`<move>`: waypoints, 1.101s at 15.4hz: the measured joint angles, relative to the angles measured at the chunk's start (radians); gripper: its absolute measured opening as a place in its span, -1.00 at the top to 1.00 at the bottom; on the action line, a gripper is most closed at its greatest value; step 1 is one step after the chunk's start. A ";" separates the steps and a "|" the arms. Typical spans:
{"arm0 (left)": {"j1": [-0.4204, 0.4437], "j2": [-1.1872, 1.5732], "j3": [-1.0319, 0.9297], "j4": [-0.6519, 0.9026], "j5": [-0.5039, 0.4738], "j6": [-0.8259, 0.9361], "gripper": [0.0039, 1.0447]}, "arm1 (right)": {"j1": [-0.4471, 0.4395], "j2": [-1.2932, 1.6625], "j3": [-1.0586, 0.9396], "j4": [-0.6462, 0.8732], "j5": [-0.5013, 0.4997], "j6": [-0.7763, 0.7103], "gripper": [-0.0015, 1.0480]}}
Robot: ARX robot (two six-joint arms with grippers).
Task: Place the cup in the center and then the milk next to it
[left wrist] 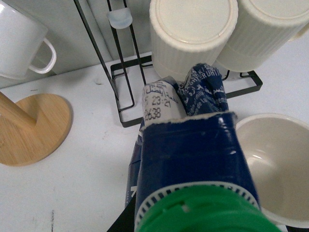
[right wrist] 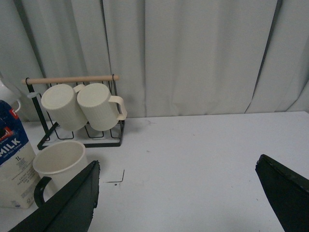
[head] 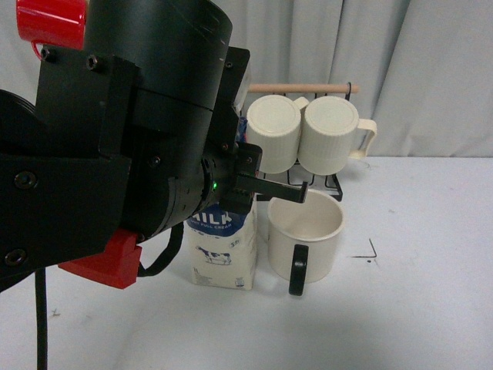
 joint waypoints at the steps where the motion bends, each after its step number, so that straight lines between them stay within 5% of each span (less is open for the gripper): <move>1: -0.003 0.005 0.001 -0.001 -0.007 0.000 0.65 | 0.000 0.000 0.000 0.000 0.000 0.000 -0.87; 2: -0.007 0.007 0.003 -0.003 -0.017 0.000 0.63 | 0.000 0.000 0.000 0.000 0.000 0.000 -0.87; 4: -0.010 0.005 0.035 -0.011 -0.017 -0.007 0.18 | 0.000 0.000 0.000 0.000 0.000 0.000 -0.87; 6: 0.007 -0.078 -0.003 -0.086 0.064 -0.126 -0.72 | 0.000 0.000 0.000 0.000 0.000 0.000 -0.87; 7: 0.015 -0.134 -0.035 -0.070 0.087 -0.163 -0.89 | 0.000 0.000 0.000 0.000 0.000 0.000 -0.87; 14: 0.118 -0.750 -0.309 -0.186 0.246 -0.316 -0.88 | 0.000 0.000 0.000 0.000 0.000 0.000 -0.87; 17: 0.182 -0.921 -0.441 -0.044 0.089 -0.189 -0.58 | 0.000 0.000 0.000 0.000 0.000 0.000 -0.87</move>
